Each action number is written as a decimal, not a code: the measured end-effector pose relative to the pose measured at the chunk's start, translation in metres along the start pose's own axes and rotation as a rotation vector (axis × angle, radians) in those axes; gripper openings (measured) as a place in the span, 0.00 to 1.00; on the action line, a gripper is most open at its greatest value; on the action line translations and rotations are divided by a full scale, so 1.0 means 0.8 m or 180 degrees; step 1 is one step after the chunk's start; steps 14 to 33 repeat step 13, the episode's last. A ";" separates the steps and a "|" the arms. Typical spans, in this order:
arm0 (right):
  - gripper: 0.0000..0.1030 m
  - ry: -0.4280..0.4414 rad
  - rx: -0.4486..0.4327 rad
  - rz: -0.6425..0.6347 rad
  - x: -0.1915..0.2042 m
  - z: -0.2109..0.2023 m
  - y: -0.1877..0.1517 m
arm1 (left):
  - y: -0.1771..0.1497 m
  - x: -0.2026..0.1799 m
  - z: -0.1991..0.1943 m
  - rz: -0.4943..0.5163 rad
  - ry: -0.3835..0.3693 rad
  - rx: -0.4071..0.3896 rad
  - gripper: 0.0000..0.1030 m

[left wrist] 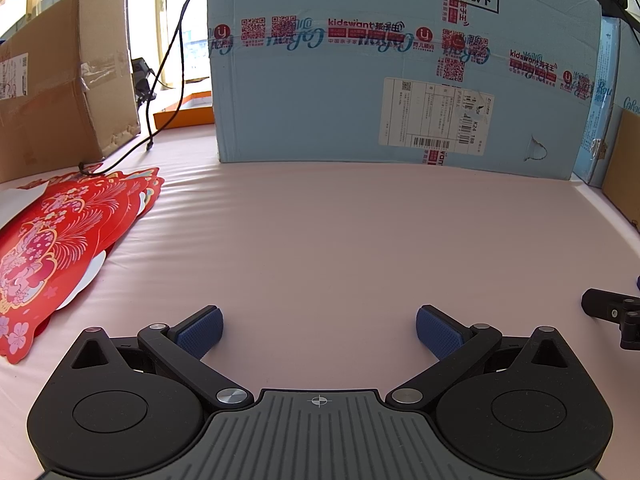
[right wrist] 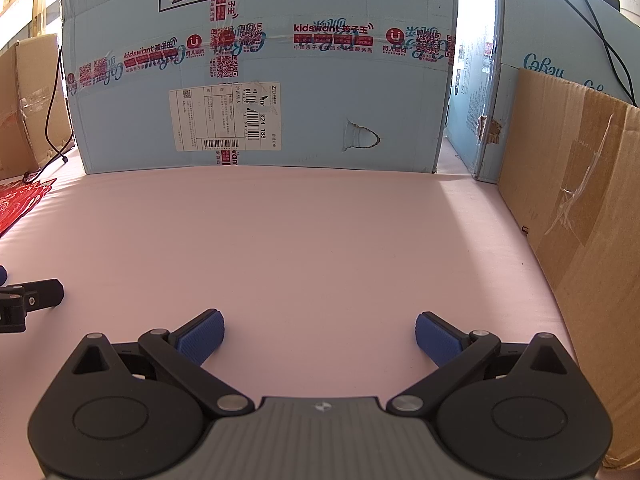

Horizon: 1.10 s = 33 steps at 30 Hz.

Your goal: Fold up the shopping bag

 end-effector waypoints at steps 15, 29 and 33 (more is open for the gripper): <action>1.00 -0.0001 0.0016 0.0004 0.000 -0.001 0.001 | -0.001 0.002 0.000 -0.0036 -0.0021 -0.0014 1.00; 1.00 -0.0001 0.0016 0.0004 0.000 -0.001 0.001 | -0.001 0.002 0.000 -0.0036 -0.0021 -0.0014 1.00; 1.00 -0.0001 0.0016 0.0004 0.000 -0.001 0.001 | -0.001 0.002 0.000 -0.0036 -0.0021 -0.0014 1.00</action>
Point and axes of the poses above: each gripper's, at about its wrist camera, not at the fingertips, and z roughly the way its jaws point, x to its left, y to its top, the point moved 7 cm from there along z, roughly the way its jaws point, and after that the axes turned 1 degree about -z, right-handed, at the moved point
